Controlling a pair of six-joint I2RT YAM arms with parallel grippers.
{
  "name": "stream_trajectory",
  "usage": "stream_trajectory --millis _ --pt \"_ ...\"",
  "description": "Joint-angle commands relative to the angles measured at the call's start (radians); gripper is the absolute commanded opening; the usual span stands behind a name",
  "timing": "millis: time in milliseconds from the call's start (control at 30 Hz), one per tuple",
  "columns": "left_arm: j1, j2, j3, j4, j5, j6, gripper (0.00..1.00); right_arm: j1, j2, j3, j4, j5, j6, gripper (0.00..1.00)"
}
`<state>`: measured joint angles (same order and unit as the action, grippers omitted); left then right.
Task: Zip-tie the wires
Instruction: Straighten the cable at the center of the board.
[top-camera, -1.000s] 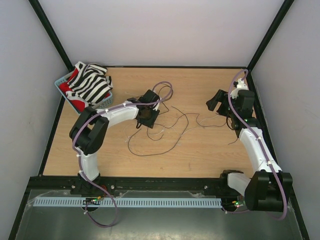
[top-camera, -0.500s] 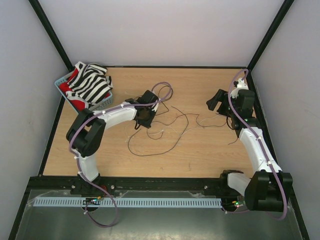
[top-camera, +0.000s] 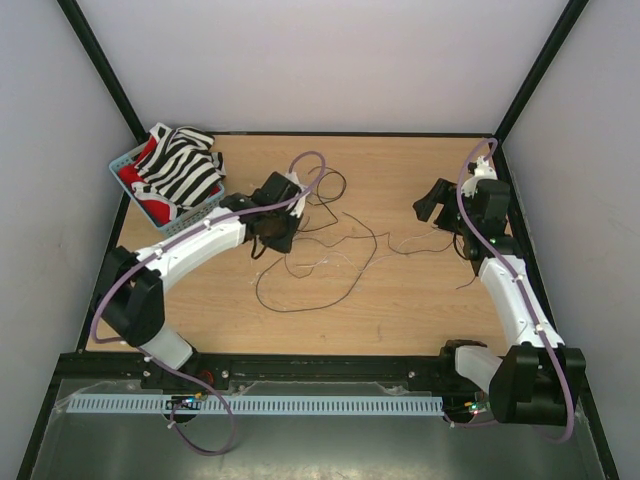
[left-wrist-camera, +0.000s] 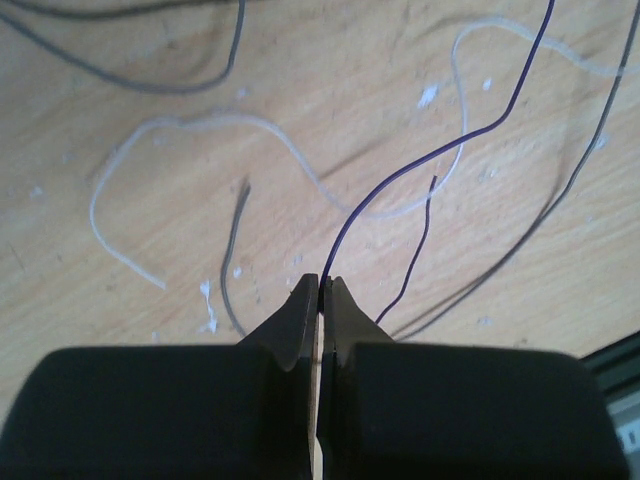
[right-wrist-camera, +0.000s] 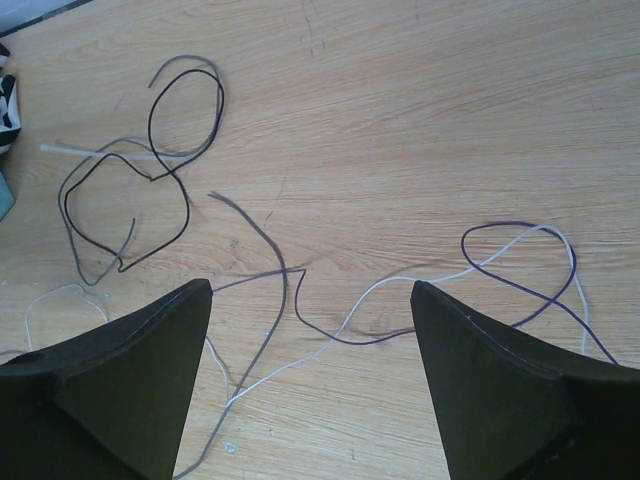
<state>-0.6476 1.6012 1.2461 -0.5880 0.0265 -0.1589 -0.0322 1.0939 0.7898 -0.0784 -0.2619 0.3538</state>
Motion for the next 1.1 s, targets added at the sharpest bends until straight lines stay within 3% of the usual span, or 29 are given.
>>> stream_trajectory --millis 0,133,233,567,833,1067 --pt "0.007 -0.101 -0.075 -0.107 0.002 -0.016 0.0 0.005 -0.031 0.014 -0.012 0.002 -0.012 0.91" --pt "0.052 -0.175 -0.151 -0.121 0.012 -0.025 0.0 0.005 -0.039 0.011 -0.017 0.0 -0.01 0.91" --pt "0.084 -0.203 -0.208 -0.124 0.028 -0.027 0.07 0.004 -0.044 0.009 -0.02 0.002 -0.012 0.91" --pt "0.133 -0.169 -0.291 -0.124 0.04 -0.01 0.11 0.005 -0.034 0.006 -0.019 -0.011 -0.011 0.91" --pt "0.133 -0.109 -0.299 -0.118 -0.006 0.003 0.31 0.037 -0.014 0.018 -0.005 -0.039 0.004 0.92" --pt "0.181 -0.201 -0.269 -0.118 -0.002 0.006 0.55 0.202 0.049 0.044 0.029 0.026 0.041 0.92"
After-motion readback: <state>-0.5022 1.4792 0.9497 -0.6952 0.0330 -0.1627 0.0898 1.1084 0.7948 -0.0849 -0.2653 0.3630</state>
